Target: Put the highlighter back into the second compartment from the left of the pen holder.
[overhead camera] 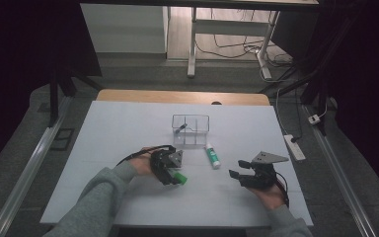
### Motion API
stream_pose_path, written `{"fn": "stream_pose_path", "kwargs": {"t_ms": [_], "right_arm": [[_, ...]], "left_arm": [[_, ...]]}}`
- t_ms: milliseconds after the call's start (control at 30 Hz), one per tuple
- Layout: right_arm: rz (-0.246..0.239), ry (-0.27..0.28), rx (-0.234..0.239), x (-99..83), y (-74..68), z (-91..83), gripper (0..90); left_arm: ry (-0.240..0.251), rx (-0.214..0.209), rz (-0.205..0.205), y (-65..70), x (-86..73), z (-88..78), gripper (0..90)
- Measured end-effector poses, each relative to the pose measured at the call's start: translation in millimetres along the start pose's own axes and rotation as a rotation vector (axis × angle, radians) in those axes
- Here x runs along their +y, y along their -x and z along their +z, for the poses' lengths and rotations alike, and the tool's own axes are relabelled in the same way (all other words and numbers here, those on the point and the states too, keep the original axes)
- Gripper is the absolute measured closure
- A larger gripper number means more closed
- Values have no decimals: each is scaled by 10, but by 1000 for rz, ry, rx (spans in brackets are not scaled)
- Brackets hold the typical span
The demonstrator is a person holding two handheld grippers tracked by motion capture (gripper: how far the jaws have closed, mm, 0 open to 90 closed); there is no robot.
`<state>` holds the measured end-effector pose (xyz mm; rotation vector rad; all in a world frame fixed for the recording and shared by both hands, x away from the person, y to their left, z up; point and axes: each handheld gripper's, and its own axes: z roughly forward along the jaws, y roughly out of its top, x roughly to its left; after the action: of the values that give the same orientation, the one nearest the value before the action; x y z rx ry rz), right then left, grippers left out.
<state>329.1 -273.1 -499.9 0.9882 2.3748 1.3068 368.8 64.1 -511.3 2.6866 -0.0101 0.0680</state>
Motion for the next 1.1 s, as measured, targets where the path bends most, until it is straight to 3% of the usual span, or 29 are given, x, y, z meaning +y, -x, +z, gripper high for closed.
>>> {"fn": "stream_pose_path", "kwargs": {"t_ms": [467,533,733,867,1100], "right_arm": [[1,-2,-1,-4,7,4,403],[1,-2,0,-4,6,5,403],[-1,-2,-3,-1,5,-1,403],[0,11,-2,2,0,-6,403],[-7,17,-6,8,-7,-16,403]], "left_arm": [[-3,-67,104,20,12,10,622],[-13,-64,112,31,25,9,660],[-21,-44,123,61,41,3,665],[-17,-4,95,55,40,-36,665],[120,42,-19,10,-26,-252,665]]}}
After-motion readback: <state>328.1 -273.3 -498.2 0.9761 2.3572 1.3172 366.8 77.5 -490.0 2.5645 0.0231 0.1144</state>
